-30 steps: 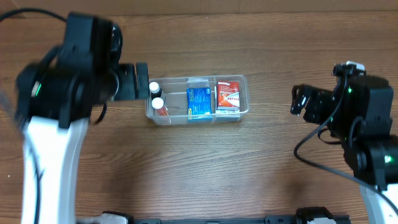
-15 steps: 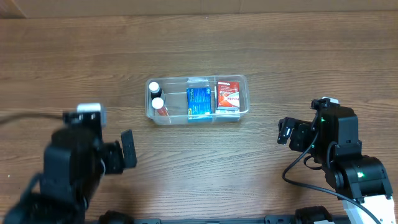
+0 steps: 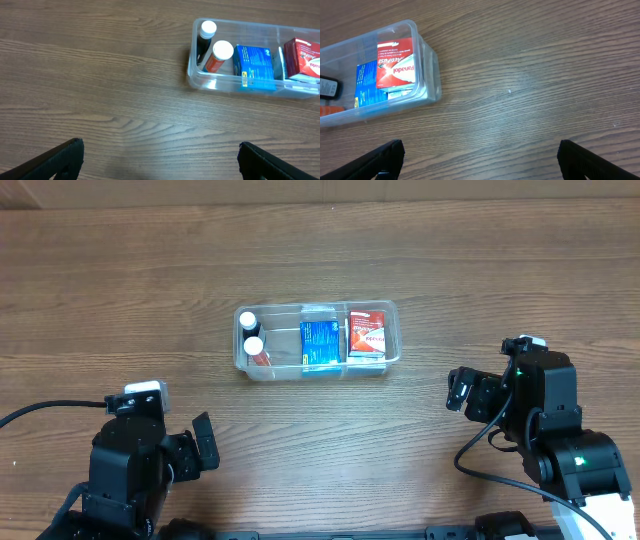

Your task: Pack container

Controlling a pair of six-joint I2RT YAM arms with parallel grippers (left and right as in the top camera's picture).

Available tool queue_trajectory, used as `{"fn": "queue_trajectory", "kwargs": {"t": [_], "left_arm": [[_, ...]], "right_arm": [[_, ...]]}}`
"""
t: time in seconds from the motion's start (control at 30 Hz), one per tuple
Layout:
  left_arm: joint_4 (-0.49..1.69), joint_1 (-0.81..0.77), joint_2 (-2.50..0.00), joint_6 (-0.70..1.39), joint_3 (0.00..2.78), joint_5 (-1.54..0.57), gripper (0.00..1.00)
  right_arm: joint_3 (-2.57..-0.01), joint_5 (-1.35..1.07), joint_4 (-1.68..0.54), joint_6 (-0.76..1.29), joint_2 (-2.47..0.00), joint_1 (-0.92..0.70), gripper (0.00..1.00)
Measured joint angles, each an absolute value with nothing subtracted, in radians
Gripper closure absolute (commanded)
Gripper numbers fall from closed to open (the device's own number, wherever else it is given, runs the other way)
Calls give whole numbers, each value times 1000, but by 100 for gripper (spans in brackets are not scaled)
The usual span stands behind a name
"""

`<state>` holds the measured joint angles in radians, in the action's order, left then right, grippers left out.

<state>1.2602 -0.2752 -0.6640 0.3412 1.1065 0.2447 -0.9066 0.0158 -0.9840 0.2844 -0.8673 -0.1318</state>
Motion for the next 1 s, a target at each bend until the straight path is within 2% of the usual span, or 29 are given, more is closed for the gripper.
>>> {"fn": "queue_trajectory", "kwargs": {"t": [0.7, 1.0], "left_arm": [[1260, -275, -664, 342, 1106, 245, 0], [1261, -275, -664, 342, 1106, 245, 0]], "right_arm": [[-907, 31, -979, 284, -867, -139, 0], [-904, 37, -786, 181, -849, -212, 0]]}}
